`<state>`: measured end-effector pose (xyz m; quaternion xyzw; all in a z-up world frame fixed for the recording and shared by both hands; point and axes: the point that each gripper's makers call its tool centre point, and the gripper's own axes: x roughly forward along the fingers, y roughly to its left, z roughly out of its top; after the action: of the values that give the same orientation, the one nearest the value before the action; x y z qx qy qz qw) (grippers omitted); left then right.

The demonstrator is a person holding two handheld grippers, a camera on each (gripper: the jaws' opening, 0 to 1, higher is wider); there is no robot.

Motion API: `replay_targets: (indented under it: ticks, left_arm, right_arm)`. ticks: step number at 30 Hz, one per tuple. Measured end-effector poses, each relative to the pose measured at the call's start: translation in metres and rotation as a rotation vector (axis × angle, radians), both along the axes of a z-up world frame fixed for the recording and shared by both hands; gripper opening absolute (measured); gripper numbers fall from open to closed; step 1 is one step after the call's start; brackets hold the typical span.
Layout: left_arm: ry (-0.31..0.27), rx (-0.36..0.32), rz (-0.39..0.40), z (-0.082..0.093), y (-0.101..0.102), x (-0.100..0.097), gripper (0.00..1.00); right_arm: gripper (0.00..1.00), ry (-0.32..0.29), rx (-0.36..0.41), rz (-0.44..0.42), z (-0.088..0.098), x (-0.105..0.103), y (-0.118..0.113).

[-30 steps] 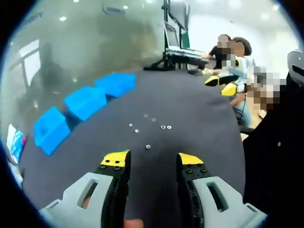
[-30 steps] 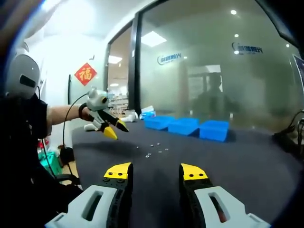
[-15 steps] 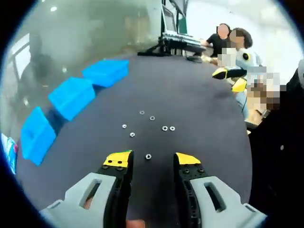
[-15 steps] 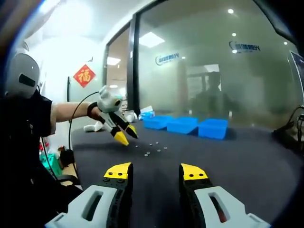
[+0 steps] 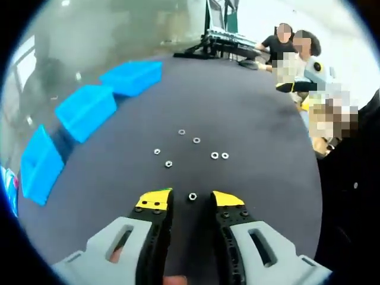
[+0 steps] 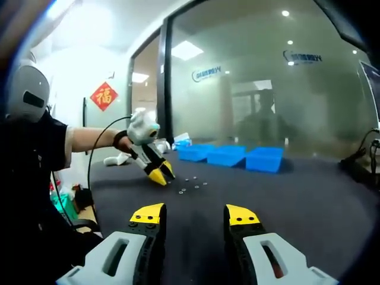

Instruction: Sort the screws, nuts, and washers into the corresponding bins

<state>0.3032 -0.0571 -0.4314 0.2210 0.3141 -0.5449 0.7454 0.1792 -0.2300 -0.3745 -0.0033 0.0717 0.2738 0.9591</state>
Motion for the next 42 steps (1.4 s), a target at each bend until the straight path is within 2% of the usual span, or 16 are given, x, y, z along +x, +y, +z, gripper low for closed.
replay_targets:
  ticks: [12, 35, 42]
  left_arm:
    - [0.027, -0.008, 0.012, -0.004, 0.001, 0.0, 0.17]
    - [0.033, -0.021, 0.008, -0.005, -0.001, -0.001, 0.06]
    - [0.038, -0.054, 0.038, -0.005, 0.001, -0.002, 0.06]
  right_arm:
    - [0.35, 0.0, 0.001, 0.001, 0.002, -0.001, 0.006]
    - [0.35, 0.001, -0.004, 0.01, 0.003, -0.003, 0.012]
    - [0.35, -0.001, -0.004, 0.014, 0.003, -0.003, 0.014]
